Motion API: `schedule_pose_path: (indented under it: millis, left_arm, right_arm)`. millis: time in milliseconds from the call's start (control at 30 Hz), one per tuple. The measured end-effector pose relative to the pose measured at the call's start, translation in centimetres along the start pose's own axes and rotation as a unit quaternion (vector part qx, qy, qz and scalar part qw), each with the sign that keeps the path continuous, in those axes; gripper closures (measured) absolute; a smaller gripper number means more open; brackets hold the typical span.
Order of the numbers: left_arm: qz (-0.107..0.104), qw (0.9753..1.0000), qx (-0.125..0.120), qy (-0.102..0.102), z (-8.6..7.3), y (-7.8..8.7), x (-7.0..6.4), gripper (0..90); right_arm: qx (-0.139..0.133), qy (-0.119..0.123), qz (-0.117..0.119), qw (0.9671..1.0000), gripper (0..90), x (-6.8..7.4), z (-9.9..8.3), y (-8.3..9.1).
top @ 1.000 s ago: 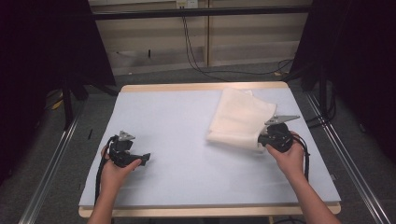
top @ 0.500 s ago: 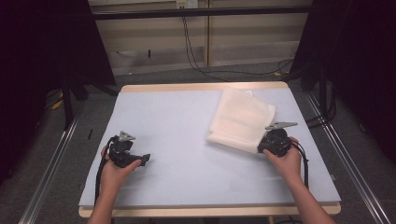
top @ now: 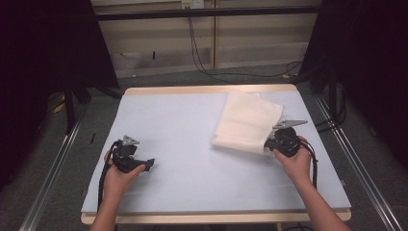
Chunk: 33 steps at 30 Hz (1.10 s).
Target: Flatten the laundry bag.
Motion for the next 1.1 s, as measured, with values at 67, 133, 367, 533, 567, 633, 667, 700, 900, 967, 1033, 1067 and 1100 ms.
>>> schedule_pose_path:
  millis: [67, 133, 367, 533, 567, 633, 667, 700, 900, 967, 1033, 1067, 1100]
  left_arm:
    - [0.001, 1.0000, 0.003, -0.004, 0.0, 0.0, 0.0, 7.3]
    - [-0.003, 1.0000, 0.005, -0.005, 0.0, 0.0, -0.1, 7.3]
    - [-0.001, 1.0000, -0.002, 0.000, 0.2, 0.1, -0.1, 7.3]
    - [-0.003, 1.0000, -0.002, -0.001, 0.2, 0.1, -0.2, 7.3]
    - [-0.003, 1.0000, -0.002, -0.002, 0.2, 0.1, -0.1, 7.3]
    - [-0.003, 1.0000, -0.001, -0.004, 0.2, 0.2, -0.1, 7.3]
    - [-0.003, 1.0000, -0.002, -0.003, 0.2, 0.1, -0.1, 7.3]
    - [-0.006, 1.0000, 0.000, -0.005, 0.2, 0.1, -0.1, 7.3]
    - [-0.017, 0.9998, 0.001, -0.004, 0.3, -0.2, -0.5, 7.0]
    - [-0.021, 0.9997, 0.002, -0.011, 0.3, -0.2, -0.6, 6.8]
    - [-0.021, 0.9997, -0.003, -0.009, 0.5, -0.2, -0.8, 6.7]
    - [-0.022, 0.9997, -0.003, -0.010, 0.6, -0.2, -0.8, 6.7]
    - [-0.024, 0.9996, 0.001, -0.012, 0.6, -0.1, -0.8, 6.7]
  right_arm:
    - [-0.008, 0.001, 0.004, 1.0000, 88.5, 0.3, 0.7, 0.5]
    - [-0.010, 0.005, 0.010, 0.9999, 88.5, 0.7, 1.1, 0.7]
    - [-0.026, 0.009, 0.027, 0.9993, 88.5, 2.4, 2.6, 0.9]
    - [-0.040, 0.012, 0.034, 0.9986, 88.5, 3.5, 3.7, 0.9]
    - [-0.043, 0.008, 0.036, 0.9984, 88.5, 3.6, 3.9, 0.9]
    - [-0.046, 0.007, 0.040, 0.9981, 88.5, 3.9, 4.3, 0.7]
    - [-0.046, 0.007, 0.042, 0.9980, 88.5, 4.1, 4.4, 0.6]
    - [-0.048, 0.011, 0.040, 0.9980, 88.5, 4.3, 4.7, 0.6]
    - [-0.054, 0.020, 0.048, 0.9972, 88.4, 5.8, 5.7, -0.1]
    - [-0.056, 0.024, 0.050, 0.9969, 88.4, 6.3, 6.0, -0.4]
    - [-0.061, 0.027, 0.055, 0.9963, 88.4, 6.9, 6.3, -0.6]
    - [-0.061, 0.029, 0.058, 0.9960, 88.4, 7.2, 6.5, -0.7]
    - [-0.064, 0.032, 0.057, 0.9958, 88.3, 7.6, 6.7, -0.9]
Point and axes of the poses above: each handheld gripper's, and its own axes: y roughly backward along the jaws, z roughly out of its top, x roughly to its left, the point moved 6 cm from there along -y, roughly forward along the jaws, and after that the axes turned 15 degrees about -y, right-handed, at the moved point
